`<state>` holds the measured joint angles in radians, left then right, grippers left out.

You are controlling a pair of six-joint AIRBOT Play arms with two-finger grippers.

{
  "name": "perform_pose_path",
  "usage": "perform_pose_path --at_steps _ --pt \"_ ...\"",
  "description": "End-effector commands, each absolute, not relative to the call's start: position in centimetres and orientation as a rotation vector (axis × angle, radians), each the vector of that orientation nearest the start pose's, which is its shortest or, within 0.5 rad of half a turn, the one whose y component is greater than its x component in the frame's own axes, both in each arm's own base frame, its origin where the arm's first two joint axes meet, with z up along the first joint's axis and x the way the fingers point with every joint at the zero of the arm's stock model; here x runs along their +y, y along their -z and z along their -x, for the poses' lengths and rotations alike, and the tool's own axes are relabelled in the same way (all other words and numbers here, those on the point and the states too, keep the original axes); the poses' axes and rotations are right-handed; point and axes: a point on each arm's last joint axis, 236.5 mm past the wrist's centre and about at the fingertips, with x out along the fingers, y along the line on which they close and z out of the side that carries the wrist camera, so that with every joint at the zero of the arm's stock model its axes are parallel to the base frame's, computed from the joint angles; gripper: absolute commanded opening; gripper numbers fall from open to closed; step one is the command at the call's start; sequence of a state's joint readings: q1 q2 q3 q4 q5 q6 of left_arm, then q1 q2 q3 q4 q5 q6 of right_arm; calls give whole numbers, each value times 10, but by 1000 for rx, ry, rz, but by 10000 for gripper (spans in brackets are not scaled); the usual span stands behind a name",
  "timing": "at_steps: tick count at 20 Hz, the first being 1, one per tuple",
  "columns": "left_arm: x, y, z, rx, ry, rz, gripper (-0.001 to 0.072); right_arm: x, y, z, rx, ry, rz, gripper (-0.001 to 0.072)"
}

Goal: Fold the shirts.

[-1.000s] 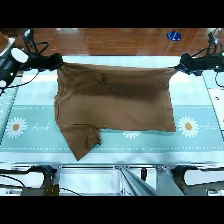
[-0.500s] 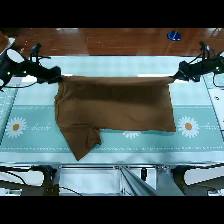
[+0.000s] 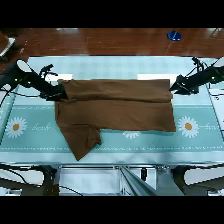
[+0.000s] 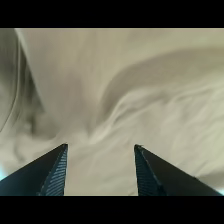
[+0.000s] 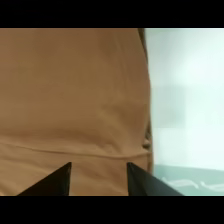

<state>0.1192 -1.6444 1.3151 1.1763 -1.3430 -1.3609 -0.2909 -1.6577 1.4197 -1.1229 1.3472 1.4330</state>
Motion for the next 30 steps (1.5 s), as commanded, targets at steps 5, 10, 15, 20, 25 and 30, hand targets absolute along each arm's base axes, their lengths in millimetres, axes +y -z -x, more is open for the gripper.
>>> perform_pose_path --at_steps 5,10,15,20,25,30 --pt "28 53 -287 1628 139 397 508 -104 -4 -340 1333 163 -464 410" --pt "3 88 -219 1549 71 827 508 -51 28 -279 1163 168 -652 410" --pt "-40 100 -222 1478 176 917 507 -10 50 -256 1190 92 -775 410" --pt "-77 116 -222 1499 210 864 506 -4 46 -259 1179 76 -813 409" --pt "-99 120 -224 1519 265 792 22 -51 45 -249 1180 233 -777 409" --pt "-98 118 -223 1523 269 809 22 -36 82 -181 1415 280 -874 409"
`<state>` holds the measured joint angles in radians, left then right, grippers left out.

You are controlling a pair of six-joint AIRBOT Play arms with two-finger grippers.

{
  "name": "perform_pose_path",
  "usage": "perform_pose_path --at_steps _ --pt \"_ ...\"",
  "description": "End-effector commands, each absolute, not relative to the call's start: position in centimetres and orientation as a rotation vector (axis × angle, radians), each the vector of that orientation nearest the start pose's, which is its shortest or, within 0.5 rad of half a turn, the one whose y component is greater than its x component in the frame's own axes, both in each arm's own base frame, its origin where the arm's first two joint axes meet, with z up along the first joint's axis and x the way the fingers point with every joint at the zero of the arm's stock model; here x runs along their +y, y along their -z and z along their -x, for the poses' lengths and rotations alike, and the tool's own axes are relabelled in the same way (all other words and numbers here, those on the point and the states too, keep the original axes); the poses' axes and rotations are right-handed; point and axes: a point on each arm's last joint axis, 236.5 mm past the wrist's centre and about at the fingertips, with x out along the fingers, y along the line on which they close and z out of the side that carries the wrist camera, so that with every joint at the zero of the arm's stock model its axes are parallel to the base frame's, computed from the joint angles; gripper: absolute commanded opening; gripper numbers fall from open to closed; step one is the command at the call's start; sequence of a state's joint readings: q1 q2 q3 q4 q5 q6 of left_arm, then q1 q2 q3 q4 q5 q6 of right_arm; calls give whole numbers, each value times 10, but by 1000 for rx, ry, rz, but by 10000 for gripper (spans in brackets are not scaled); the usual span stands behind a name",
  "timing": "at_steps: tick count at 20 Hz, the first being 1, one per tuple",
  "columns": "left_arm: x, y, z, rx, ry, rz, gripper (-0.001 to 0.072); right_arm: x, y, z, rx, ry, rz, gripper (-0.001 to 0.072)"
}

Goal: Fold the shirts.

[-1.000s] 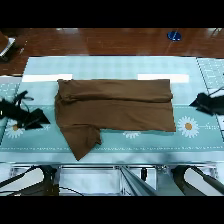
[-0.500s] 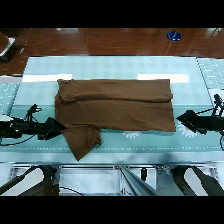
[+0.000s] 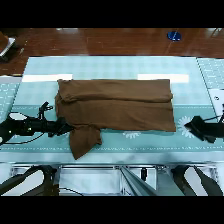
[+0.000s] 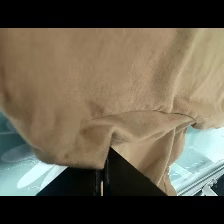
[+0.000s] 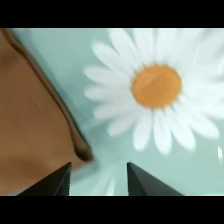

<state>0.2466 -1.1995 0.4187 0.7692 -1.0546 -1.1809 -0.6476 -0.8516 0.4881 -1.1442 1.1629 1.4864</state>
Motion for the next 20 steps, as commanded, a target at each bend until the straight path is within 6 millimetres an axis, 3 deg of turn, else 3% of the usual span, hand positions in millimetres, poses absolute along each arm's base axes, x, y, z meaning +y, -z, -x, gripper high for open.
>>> perform_pose_path --at_steps 1,8,14,16,17,18,19,20 --pt "-98 118 -223 1523 269 808 22 -23 86 -182 1408 238 -915 409" --pt "-98 118 -223 1523 274 804 22 -4 98 -215 1343 144 -1085 409" --pt "-98 118 -223 1521 273 805 22 0 116 -239 1302 129 -1207 409" --pt "-98 118 -225 1514 271 811 22 8 122 -246 1319 110 -1181 400" --pt "-98 117 -226 1512 270 815 22 12 124 -252 1326 99 -1150 339" --pt "-99 117 -226 1510 272 818 22 16 120 -261 1326 76 -1116 223" --pt "-98 115 -228 1508 277 815 22 18 114 -271 1316 39 -1068 58" --pt "-98 109 -234 1497 289 811 22 20 103 -282 1303 -7 -1020 23"
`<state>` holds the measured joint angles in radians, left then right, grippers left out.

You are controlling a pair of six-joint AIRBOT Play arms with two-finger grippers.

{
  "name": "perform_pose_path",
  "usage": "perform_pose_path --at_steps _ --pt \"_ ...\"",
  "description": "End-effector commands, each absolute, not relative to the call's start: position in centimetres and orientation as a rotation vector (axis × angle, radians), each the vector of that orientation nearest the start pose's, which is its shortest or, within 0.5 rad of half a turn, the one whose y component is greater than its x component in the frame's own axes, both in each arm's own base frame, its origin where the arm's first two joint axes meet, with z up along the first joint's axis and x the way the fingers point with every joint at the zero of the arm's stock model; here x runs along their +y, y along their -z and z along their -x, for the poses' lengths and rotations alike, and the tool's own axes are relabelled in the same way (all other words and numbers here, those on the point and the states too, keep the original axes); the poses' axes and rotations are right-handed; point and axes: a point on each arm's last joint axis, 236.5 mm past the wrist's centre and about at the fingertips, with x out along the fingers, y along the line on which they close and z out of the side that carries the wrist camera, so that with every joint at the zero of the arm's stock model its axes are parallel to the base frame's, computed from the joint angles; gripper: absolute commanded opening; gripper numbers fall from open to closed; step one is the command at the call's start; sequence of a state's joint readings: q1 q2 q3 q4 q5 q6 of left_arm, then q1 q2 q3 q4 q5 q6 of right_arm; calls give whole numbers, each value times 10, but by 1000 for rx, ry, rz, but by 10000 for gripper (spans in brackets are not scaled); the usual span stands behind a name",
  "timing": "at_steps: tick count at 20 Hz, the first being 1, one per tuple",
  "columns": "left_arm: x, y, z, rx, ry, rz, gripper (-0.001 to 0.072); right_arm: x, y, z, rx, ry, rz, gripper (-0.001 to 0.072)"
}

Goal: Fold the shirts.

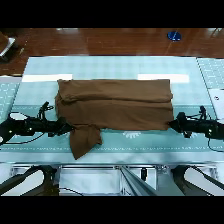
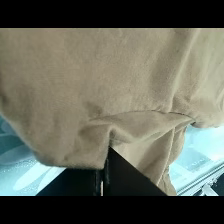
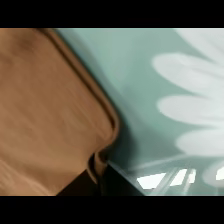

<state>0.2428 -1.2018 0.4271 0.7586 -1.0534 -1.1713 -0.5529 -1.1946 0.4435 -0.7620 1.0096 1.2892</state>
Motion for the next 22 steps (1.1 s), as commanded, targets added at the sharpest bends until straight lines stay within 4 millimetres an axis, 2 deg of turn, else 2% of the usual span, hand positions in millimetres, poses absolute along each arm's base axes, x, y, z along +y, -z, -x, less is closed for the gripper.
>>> perform_pose_path --at_steps 1,4,7,10,12,15,17,20,21,22 --pt "-96 101 -242 1481 307 805 22 20 93 -290 1298 -41 -984 23" --pt "-86 66 -281 1388 356 768 21 3 64 -313 1275 -54 -902 23" --pt "-71 39 -349 1251 310 800 21 -7 35 -358 1188 -76 -910 22" --pt "-75 19 -414 1206 352 806 21 -1 23 -398 1181 -130 -860 23" --pt "-84 13 -452 1199 379 799 21 4 23 -423 1177 -150 -840 23" --pt "-90 11 -505 1189 387 808 21 -2 26 -459 1156 -140 -848 23" --pt "-92 22 -519 1244 403 818 21 -7 31 -477 1151 -136 -855 23" --pt "-95 47 -524 1321 429 831 22 -11 44 -496 1146 -137 -876 40" --pt "-96 56 -523 1337 426 837 121 -13 48 -503 1128 -126 -895 258" --pt "-97 60 -520 1354 430 839 389 -15 51 -506 1117 -123 -899 410"
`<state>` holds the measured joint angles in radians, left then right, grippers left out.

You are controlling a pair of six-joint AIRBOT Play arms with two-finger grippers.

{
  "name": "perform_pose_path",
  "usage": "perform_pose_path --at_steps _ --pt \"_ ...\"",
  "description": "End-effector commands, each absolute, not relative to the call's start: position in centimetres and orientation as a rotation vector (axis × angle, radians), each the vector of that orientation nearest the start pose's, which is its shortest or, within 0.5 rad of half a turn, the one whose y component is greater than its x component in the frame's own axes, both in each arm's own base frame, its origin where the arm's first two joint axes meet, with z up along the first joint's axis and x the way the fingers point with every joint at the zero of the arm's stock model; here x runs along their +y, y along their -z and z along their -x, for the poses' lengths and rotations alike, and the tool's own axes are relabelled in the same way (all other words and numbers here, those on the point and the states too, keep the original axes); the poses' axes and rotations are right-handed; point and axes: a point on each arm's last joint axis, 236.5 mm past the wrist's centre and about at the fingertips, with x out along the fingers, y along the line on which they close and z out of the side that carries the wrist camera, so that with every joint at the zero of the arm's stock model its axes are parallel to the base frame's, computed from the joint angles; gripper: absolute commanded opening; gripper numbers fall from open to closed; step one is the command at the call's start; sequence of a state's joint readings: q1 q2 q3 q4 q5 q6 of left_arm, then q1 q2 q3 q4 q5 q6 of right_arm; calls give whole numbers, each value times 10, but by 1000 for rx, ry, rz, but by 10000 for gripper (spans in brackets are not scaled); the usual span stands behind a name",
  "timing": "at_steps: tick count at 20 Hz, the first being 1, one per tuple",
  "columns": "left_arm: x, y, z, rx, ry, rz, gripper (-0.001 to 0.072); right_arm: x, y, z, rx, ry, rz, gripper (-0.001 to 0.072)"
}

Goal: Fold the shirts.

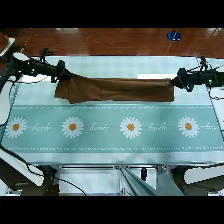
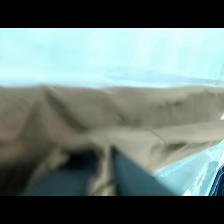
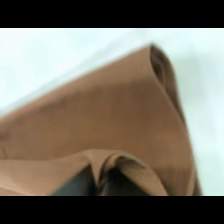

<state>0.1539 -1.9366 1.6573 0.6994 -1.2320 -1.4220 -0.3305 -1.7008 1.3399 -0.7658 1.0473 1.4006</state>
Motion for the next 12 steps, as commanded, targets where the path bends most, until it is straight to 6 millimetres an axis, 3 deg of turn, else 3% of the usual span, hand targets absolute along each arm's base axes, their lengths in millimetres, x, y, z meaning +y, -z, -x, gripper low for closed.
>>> perform_pose_path --at_steps 1,3,5,7,8,10,12 --pt "-93 63 -519 1358 429 828 506 -17 51 -508 1106 -124 -874 415" --pt "-67 57 -515 1371 397 797 505 -34 38 -507 1082 -121 -872 414" --pt "-15 50 -498 1413 293 681 505 -64 22 -494 1072 -87 -869 414" --pt "42 37 -479 1415 155 549 505 -97 24 -468 1125 -10 -843 414" --pt "59 26 -475 1379 107 526 505 -107 33 -454 1177 33 -831 414" --pt "65 1 -478 1238 68 546 505 -113 51 -440 1227 90 -831 414" --pt "45 -23 -479 1065 78 559 505 -101 65 -443 1211 97 -865 414"
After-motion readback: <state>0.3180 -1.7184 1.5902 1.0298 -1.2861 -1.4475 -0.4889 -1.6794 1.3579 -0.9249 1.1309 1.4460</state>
